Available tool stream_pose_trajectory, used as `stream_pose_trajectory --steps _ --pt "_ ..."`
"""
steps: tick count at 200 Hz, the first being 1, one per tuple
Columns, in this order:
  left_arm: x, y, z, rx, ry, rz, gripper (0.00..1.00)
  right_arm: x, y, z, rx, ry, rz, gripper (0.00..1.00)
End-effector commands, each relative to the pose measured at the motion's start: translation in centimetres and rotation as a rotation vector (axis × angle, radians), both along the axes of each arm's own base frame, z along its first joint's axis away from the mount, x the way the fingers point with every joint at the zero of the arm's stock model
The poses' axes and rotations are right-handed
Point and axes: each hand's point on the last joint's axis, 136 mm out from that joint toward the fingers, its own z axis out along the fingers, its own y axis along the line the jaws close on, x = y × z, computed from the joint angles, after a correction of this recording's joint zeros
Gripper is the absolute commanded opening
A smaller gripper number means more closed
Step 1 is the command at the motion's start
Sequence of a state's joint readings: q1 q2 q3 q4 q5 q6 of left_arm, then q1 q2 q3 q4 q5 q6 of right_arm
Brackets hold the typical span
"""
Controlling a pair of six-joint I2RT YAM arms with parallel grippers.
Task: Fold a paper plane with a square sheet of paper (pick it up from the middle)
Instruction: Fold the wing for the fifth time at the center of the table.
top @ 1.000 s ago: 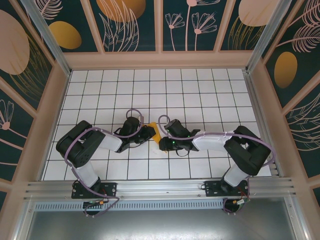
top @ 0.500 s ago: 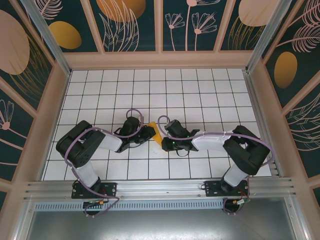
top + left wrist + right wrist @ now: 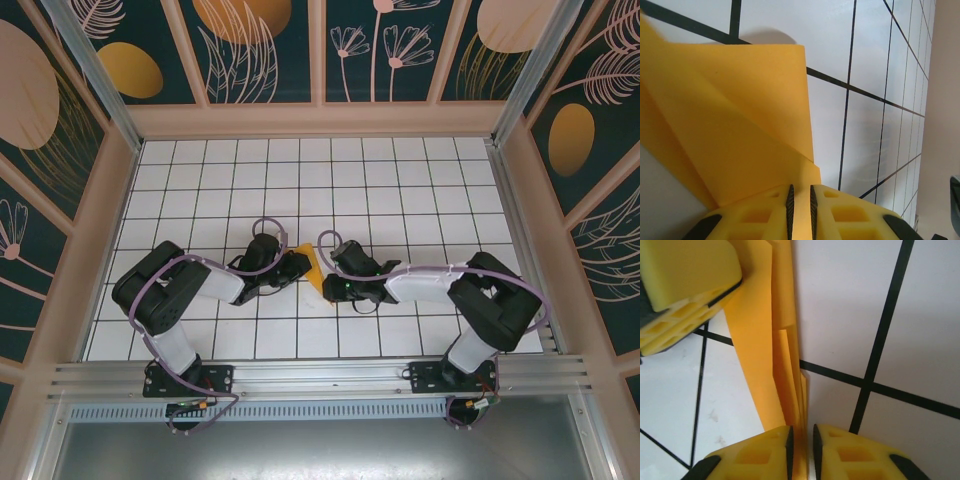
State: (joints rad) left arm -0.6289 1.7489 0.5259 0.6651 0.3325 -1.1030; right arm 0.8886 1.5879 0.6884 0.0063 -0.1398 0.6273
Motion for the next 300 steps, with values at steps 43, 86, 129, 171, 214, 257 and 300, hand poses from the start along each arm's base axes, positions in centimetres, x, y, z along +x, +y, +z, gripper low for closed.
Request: stream_pose_trajectory --steps 43,86,129,171,214,257,300 --pt "-0.9 1.8 -3.3 0.134 0.07 0.02 0.2 0.0 1.9 5.6 0.227 -0.011 0.099 0.2" --pt "-0.7 1.7 -3.4 0.153 0.074 0.01 0.19 -2.5 4.6 4.4 0.26 0.068 0.227 0.08" --pt "-0.7 1.9 -3.5 0.163 0.073 0.012 0.19 -1.9 2.8 0.7 0.144 0.104 0.17 0.07" --pt "-0.8 2.0 -3.8 0.172 0.078 0.015 0.19 -2.3 1.6 -0.1 0.184 0.132 0.13 0.08" --pt "-0.8 2.0 -4.0 0.176 0.082 0.013 0.19 -2.6 0.6 -0.9 0.208 0.162 0.094 0.09" --pt "-0.9 2.2 -4.1 0.182 0.083 0.016 0.19 -3.0 -0.2 -1.3 0.255 0.192 0.058 0.09" --pt "-0.8 2.2 -4.1 0.182 0.084 0.02 0.19 -3.4 -1.0 -0.5 0.293 0.186 0.031 0.11"
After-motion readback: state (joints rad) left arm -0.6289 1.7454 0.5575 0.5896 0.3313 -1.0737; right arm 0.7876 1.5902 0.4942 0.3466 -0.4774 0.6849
